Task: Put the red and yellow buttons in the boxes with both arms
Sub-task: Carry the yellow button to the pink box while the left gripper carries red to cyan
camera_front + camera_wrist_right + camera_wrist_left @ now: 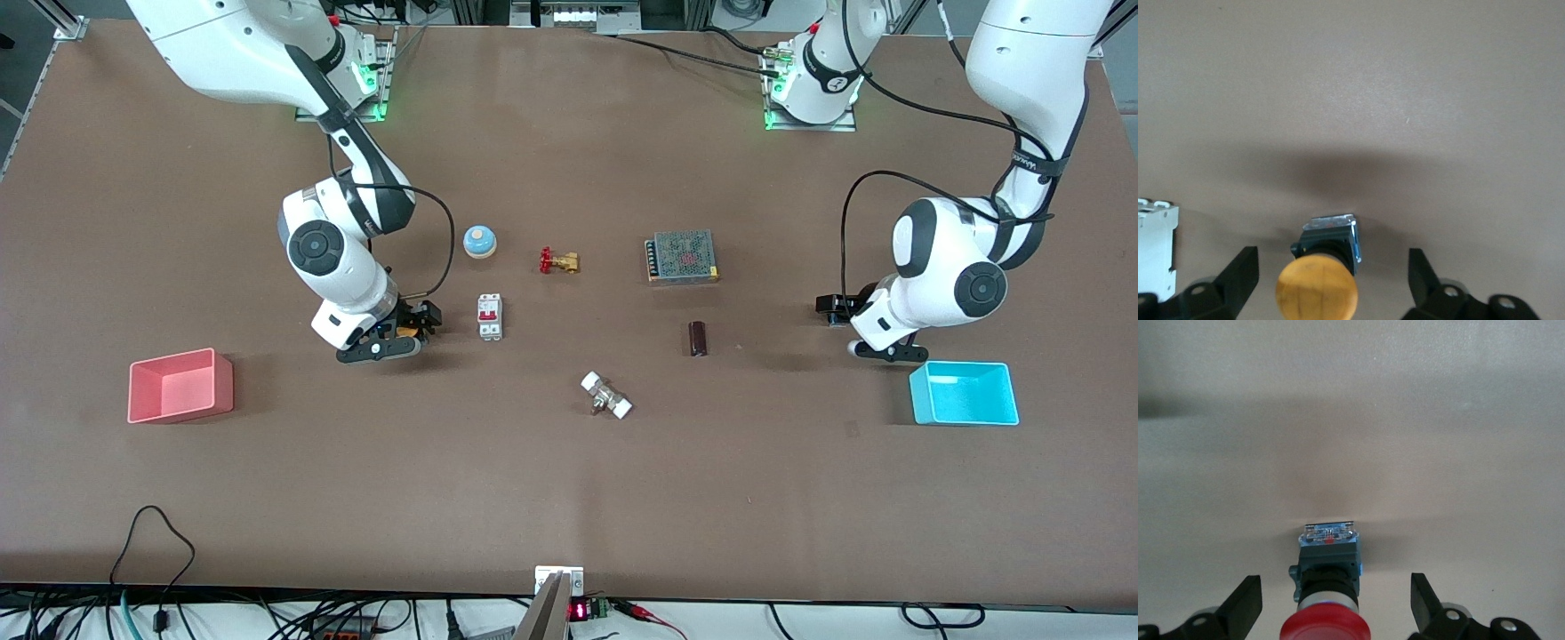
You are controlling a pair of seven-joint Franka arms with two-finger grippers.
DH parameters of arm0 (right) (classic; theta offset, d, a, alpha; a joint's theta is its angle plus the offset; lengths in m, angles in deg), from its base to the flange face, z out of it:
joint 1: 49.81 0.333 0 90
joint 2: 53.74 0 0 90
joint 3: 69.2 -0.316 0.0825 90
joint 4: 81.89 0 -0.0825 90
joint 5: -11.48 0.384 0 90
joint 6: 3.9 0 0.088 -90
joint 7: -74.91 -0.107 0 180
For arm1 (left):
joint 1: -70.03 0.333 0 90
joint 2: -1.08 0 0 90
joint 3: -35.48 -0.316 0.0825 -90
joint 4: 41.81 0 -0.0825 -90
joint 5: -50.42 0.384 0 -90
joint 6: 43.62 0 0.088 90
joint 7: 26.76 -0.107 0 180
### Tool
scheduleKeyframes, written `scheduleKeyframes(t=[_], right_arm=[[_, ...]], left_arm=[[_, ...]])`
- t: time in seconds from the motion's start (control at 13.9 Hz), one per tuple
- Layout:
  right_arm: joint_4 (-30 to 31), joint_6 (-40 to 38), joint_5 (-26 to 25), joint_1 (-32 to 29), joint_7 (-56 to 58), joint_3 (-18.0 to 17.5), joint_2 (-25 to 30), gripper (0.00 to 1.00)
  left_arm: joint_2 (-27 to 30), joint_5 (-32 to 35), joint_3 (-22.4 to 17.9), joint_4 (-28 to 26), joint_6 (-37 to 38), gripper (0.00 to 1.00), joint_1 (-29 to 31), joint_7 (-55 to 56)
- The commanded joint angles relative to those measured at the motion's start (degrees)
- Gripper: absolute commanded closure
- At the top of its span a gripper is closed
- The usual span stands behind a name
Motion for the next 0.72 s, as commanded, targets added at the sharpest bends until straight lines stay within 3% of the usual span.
scheduleKeyframes(t=[0.0,0.14,0.43,0.65], right_arm=[[-0.65,1.26,-1.3,0.5,-1.37,-0.22,-0.95,0.14],[-1.09,1.26,-1.47,0.67,-1.28,-0.22,-1.39,0.22],[-1.09,1.35,-3.76,0.67,-0.76,-0.22,-1.66,0.48],[-1.09,1.35,-5.16,0.59,-0.05,-0.22,-1.66,0.78]], left_arm=[[1.08,0.21,0.21,-1.4,-0.71,0.26,0.27,-1.47],[1.08,0.12,0.21,-1.4,-0.71,0.41,0.27,-1.47],[1.78,0.12,0.21,-1.05,-0.62,0.71,0.53,-1.47],[4.14,0.12,-0.41,1.31,0.08,0.74,0.62,-1.03]])
